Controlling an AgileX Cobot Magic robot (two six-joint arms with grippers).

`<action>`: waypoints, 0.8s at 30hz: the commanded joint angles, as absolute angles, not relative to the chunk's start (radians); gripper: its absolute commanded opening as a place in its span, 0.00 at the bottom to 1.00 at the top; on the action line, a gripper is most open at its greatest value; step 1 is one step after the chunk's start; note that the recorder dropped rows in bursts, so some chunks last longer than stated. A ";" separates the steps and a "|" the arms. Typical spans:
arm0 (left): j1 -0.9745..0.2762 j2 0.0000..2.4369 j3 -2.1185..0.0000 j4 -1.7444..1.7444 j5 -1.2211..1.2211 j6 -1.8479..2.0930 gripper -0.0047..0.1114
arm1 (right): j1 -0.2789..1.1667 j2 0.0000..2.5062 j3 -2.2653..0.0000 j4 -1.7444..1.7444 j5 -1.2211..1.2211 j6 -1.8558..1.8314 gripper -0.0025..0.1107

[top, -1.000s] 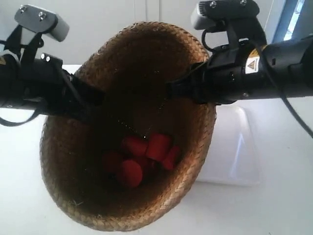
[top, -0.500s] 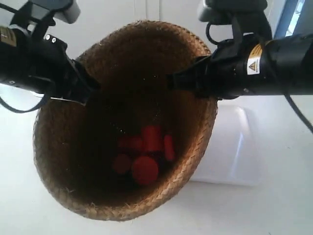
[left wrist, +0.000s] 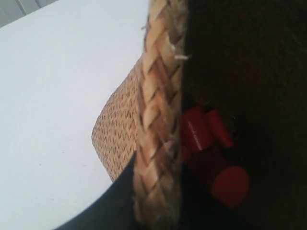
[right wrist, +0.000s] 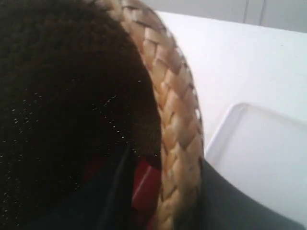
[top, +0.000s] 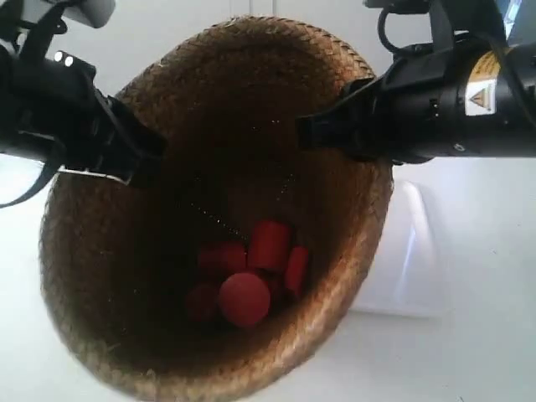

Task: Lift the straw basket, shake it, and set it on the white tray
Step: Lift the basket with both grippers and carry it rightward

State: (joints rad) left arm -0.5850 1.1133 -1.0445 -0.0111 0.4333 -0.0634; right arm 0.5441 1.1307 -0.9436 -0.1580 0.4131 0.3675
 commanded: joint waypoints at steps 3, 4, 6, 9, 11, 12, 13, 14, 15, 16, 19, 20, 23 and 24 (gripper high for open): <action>-0.804 0.935 -0.983 0.357 0.305 -0.361 0.04 | 0.687 0.931 -0.836 -0.398 0.111 0.486 0.02; -0.732 1.019 -0.974 0.649 0.306 -0.685 0.04 | 0.582 1.026 -0.847 -0.521 0.122 0.670 0.02; -0.664 1.146 -0.976 0.772 0.336 -0.878 0.04 | 0.498 1.168 -0.892 -0.515 0.216 0.766 0.02; -0.689 1.135 -0.978 0.740 0.316 -0.807 0.04 | 0.528 1.145 -0.882 -0.515 0.183 0.711 0.02; -0.689 1.110 -0.979 0.740 0.305 -0.807 0.04 | 0.528 1.127 -0.884 -0.513 0.178 0.711 0.02; -0.689 1.106 -0.979 0.740 0.327 -0.807 0.04 | 0.528 1.119 -0.884 -0.513 0.190 0.711 0.02; -0.689 1.106 -0.979 0.740 0.340 -0.807 0.04 | 0.528 1.119 -0.884 -0.513 0.196 0.711 0.02; -0.689 1.106 -0.977 0.740 0.372 -0.807 0.04 | 0.528 1.119 -0.884 -0.513 0.208 0.711 0.02; -0.689 1.108 -0.972 0.740 0.374 -0.807 0.04 | 0.528 1.122 -0.884 -0.513 0.210 0.711 0.02; -0.689 1.108 -0.962 0.741 0.366 -0.807 0.04 | 0.528 1.134 -0.884 -0.513 0.209 0.711 0.02; -0.705 1.080 -0.976 0.672 0.415 -0.784 0.04 | 0.552 1.108 -0.894 -0.459 0.283 0.698 0.02; -0.740 1.048 -0.979 0.596 0.451 -0.697 0.04 | 0.594 1.067 -0.894 -0.427 0.325 0.642 0.02; -0.864 0.950 -0.977 0.508 0.444 -0.580 0.04 | 0.731 0.926 -0.866 -0.414 0.299 0.572 0.02; -0.886 0.939 -0.974 0.539 0.431 -0.593 0.04 | 0.742 0.914 -0.847 -0.449 0.217 0.594 0.02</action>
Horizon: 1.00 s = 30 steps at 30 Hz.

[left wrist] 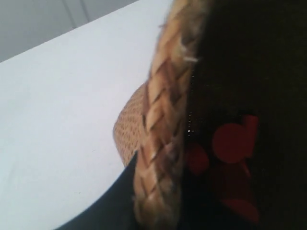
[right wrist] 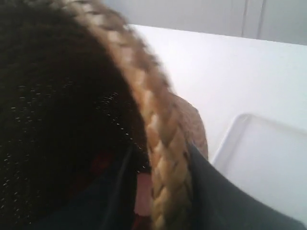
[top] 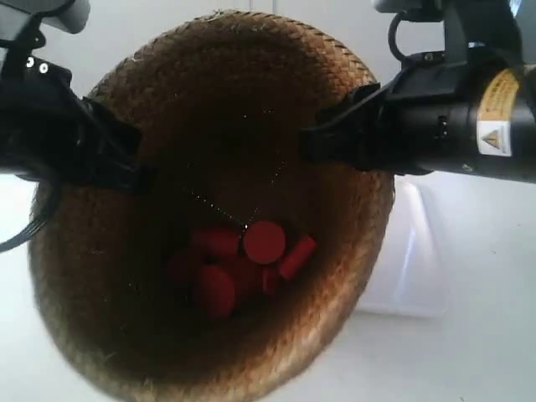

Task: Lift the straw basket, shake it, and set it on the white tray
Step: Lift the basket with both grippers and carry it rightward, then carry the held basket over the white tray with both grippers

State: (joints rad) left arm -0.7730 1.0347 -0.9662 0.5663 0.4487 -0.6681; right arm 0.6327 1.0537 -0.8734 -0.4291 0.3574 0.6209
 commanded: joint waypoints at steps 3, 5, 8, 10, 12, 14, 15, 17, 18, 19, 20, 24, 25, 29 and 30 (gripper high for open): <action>-0.812 1.058 -0.956 0.964 0.426 -0.970 0.04 | 0.620 1.039 -0.837 -0.694 0.132 0.805 0.02; -0.747 1.169 -0.968 1.019 0.440 -1.094 0.04 | 0.506 1.197 -0.880 -0.690 0.193 0.938 0.02; -0.750 1.198 -0.978 0.872 0.431 -0.913 0.04 | 0.527 1.216 -0.871 -0.642 0.176 0.869 0.02; -0.752 1.175 -0.979 0.879 0.417 -0.930 0.04 | 0.541 1.189 -0.862 -0.642 0.116 0.865 0.02; -0.752 1.150 -0.981 0.887 0.421 -0.930 0.04 | 0.541 1.173 -0.862 -0.642 0.113 0.862 0.02; -0.752 1.140 -0.979 0.894 0.417 -0.925 0.04 | 0.539 1.165 -0.862 -0.642 0.133 0.860 0.02; -0.752 1.139 -0.979 0.895 0.417 -0.925 0.04 | 0.539 1.163 -0.862 -0.642 0.140 0.858 0.02; -0.752 1.139 -0.979 0.898 0.419 -0.925 0.04 | 0.539 1.163 -0.862 -0.645 0.158 0.858 0.02; -0.752 1.141 -0.977 0.898 0.419 -0.925 0.04 | 0.539 1.163 -0.862 -0.645 0.160 0.858 0.02; -0.752 1.143 -0.977 0.898 0.419 -0.925 0.04 | 0.539 1.163 -0.860 -0.645 0.161 0.858 0.02; -0.752 1.143 -0.977 0.898 0.419 -0.925 0.04 | 0.539 1.163 -0.860 -0.645 0.164 0.858 0.02; -0.750 1.138 -0.981 0.888 0.421 -0.925 0.04 | 0.545 1.148 -0.862 -0.635 0.211 0.858 0.02; -0.761 1.123 -0.981 0.843 0.428 -0.909 0.04 | 0.561 1.126 -0.862 -0.623 0.242 0.852 0.02; -0.899 1.005 -0.987 0.617 0.456 -0.684 0.04 | 0.729 0.938 -0.853 -0.595 0.318 0.786 0.02; -0.938 0.979 -0.987 0.614 0.456 -0.679 0.04 | 0.762 0.897 -0.847 -0.610 0.293 0.786 0.02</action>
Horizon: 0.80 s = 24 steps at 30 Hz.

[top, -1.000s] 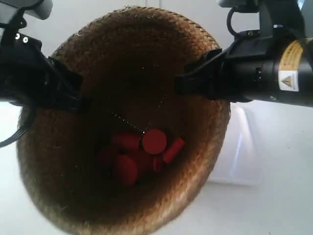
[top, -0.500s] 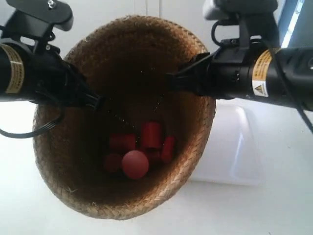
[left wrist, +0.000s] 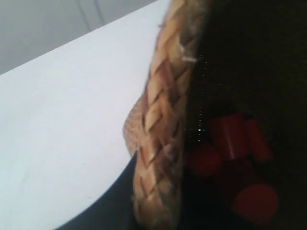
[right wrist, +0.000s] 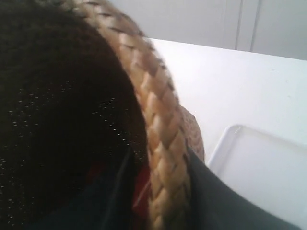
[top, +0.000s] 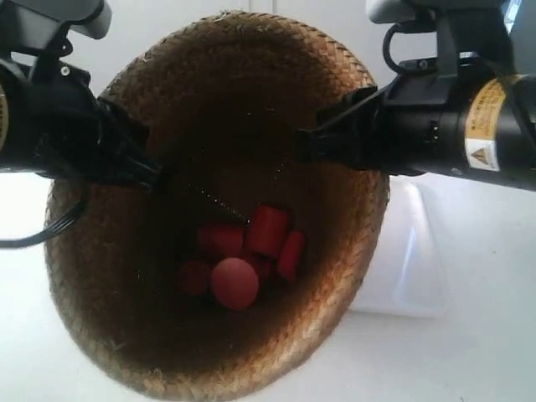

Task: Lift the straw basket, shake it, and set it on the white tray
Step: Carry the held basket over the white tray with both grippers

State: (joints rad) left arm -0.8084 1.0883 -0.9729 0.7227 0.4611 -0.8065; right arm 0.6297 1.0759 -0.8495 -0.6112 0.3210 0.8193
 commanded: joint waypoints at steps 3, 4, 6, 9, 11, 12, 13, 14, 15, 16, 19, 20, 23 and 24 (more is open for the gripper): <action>-0.935 1.017 -0.958 0.927 0.438 -0.868 0.04 | 0.725 0.916 -0.814 -0.907 0.228 0.942 0.02; -0.878 1.075 -0.956 1.133 0.462 -1.105 0.04 | 0.676 0.963 -0.827 -1.065 0.290 1.122 0.02; -0.781 1.175 -0.971 1.241 0.480 -1.288 0.04 | 0.587 1.082 -0.837 -1.152 0.331 1.345 0.02; -0.763 1.198 -0.983 0.978 0.440 -1.005 0.04 | 0.596 1.083 -0.837 -0.948 0.291 1.120 0.02; -0.765 1.182 -0.983 0.928 0.437 -0.967 0.04 | 0.607 1.049 -0.837 -0.931 0.274 1.087 0.02; -0.765 1.172 -0.983 0.928 0.438 -0.969 0.04 | 0.607 1.039 -0.839 -0.930 0.271 1.100 0.02; -0.765 1.164 -0.983 0.928 0.438 -0.969 0.04 | 0.607 1.028 -0.839 -0.930 0.271 1.103 0.02; -0.767 1.164 -0.983 0.926 0.436 -0.969 0.04 | 0.607 1.017 -0.839 -0.930 0.281 1.103 0.02; -0.769 1.160 -0.983 0.923 0.431 -0.969 0.04 | 0.607 1.014 -0.839 -0.933 0.292 1.103 0.02; -0.769 1.159 -0.983 0.919 0.428 -0.969 0.04 | 0.607 1.010 -0.837 -0.933 0.301 1.101 0.02; -0.769 1.159 -0.983 0.898 0.419 -0.969 0.04 | 0.607 1.010 -0.837 -0.933 0.333 1.101 0.02; -0.769 1.159 -0.983 0.891 0.417 -0.969 0.04 | 0.607 1.010 -0.837 -0.933 0.337 1.101 0.02; -0.769 1.159 -0.983 0.889 0.419 -0.967 0.04 | 0.607 1.010 -0.837 -0.933 0.339 1.101 0.02; -0.769 1.159 -0.983 0.889 0.419 -0.967 0.04 | 0.607 1.014 -0.837 -0.933 0.342 1.101 0.02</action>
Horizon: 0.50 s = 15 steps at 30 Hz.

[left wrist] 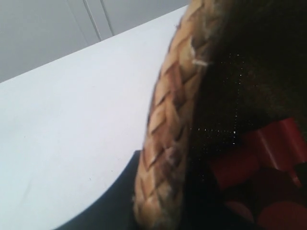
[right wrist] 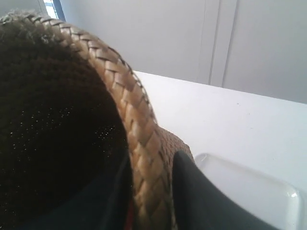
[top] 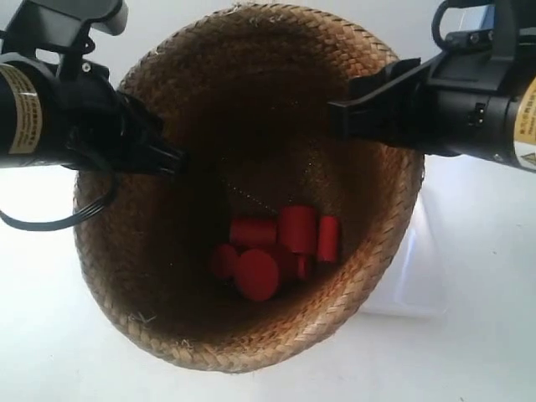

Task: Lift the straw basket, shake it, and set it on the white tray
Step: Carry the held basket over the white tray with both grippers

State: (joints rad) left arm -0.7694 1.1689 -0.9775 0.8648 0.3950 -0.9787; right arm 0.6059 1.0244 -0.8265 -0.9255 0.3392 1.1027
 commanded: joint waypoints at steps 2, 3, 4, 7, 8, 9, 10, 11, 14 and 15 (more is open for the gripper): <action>-0.769 1.159 -0.983 0.889 0.425 -0.967 0.04 | 0.607 1.028 -0.837 -0.933 0.357 1.101 0.02; -0.769 1.159 -0.983 0.889 0.427 -0.967 0.04 | 0.607 1.035 -0.837 -0.933 0.369 1.101 0.02; -0.769 1.159 -0.983 0.889 0.435 -0.967 0.04 | 0.607 1.047 -0.837 -0.935 0.381 1.101 0.02; -0.767 1.159 -0.983 0.893 0.457 -0.967 0.04 | 0.607 1.087 -0.837 -0.940 0.388 1.101 0.02; -0.762 1.159 -0.983 0.893 0.458 -0.969 0.04 | 0.607 1.099 -0.837 -0.942 0.379 1.101 0.02; -0.758 1.159 -0.983 0.893 0.461 -0.971 0.04 | 0.607 1.110 -0.837 -0.942 0.372 1.101 0.02; -0.754 1.159 -0.983 0.893 0.467 -0.971 0.04 | 0.607 1.118 -0.837 -0.942 0.369 1.101 0.02; -0.748 1.159 -0.983 0.893 0.467 -0.971 0.04 | 0.607 1.128 -0.837 -0.949 0.369 1.101 0.02; -0.729 1.159 -0.991 0.903 0.465 -0.967 0.04 | 0.607 1.141 -0.847 -0.963 0.389 1.101 0.02; -0.732 1.148 -1.002 0.871 0.505 -0.957 0.04 | 0.618 1.128 -0.856 -0.900 0.440 1.064 0.02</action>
State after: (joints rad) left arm -0.7411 1.1689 -0.9775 0.8571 0.4523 -0.9721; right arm 0.6079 1.1415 -0.8285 -0.9428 0.3696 1.1027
